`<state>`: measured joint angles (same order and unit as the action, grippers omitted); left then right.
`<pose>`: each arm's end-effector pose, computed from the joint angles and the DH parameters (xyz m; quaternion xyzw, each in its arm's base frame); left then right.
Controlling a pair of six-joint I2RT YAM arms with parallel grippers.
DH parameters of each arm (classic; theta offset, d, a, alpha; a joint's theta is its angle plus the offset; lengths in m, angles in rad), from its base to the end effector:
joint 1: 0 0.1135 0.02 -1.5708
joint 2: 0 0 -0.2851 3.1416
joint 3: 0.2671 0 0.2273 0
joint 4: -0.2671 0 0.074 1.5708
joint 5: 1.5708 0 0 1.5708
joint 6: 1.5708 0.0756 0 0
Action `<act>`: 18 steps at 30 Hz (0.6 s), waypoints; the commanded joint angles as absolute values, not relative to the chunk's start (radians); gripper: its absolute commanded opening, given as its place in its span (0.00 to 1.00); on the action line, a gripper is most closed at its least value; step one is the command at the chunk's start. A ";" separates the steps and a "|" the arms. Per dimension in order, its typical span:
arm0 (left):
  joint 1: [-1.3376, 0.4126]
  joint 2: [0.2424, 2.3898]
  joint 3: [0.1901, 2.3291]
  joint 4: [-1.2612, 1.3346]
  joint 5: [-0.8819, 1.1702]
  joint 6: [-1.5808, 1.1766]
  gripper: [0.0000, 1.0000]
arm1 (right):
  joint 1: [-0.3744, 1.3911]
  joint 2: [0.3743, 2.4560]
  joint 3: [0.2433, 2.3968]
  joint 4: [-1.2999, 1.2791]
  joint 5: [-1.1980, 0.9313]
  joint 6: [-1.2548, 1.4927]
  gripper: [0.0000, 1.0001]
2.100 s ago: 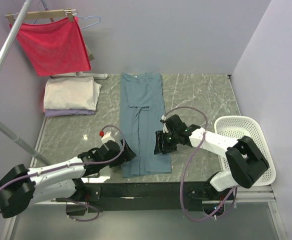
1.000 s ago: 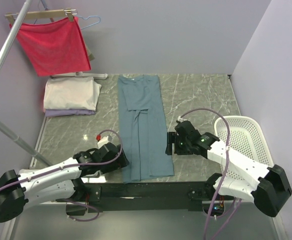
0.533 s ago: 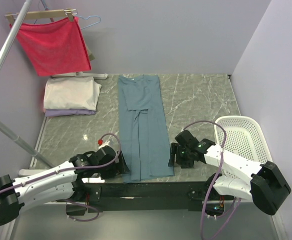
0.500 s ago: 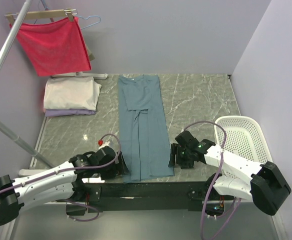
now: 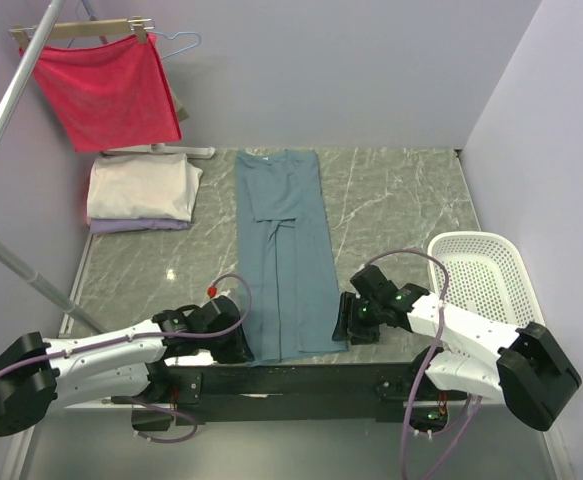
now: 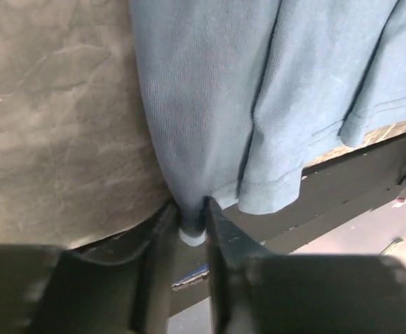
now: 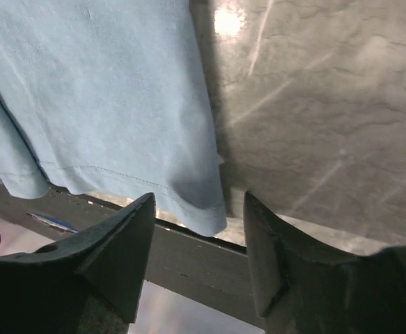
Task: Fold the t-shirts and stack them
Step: Grab the bottom of the folded rectangular tshirt with both arms
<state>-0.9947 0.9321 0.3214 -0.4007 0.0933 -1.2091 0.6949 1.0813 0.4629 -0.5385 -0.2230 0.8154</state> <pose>0.0721 -0.1240 0.1393 -0.0899 0.9560 -0.2663 0.0846 0.1113 0.1145 0.1516 0.0357 0.9722 0.2193 0.0741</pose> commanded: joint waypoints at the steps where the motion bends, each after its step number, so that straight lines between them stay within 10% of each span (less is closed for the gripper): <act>1: -1.014 0.979 0.288 -0.419 0.063 -1.200 0.18 | 0.693 1.108 0.442 -0.471 -0.245 0.818 0.58; 4: -1.014 0.985 0.301 -0.462 0.029 -1.206 0.01 | 0.692 1.120 0.445 -0.459 -0.248 0.808 0.49; 11: -1.014 0.928 0.348 -0.638 -0.069 -1.236 0.01 | 0.693 1.158 0.434 -0.419 -0.269 0.793 0.20; 18: -1.014 0.884 0.337 -0.627 -0.061 -1.258 0.01 | 0.703 1.045 0.552 -0.595 -0.065 0.740 0.40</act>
<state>-1.0096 0.8902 0.3443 -0.5354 -0.0013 -1.2507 0.6975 1.1446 0.4637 -0.4774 -0.2317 0.8009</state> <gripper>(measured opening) 0.033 0.318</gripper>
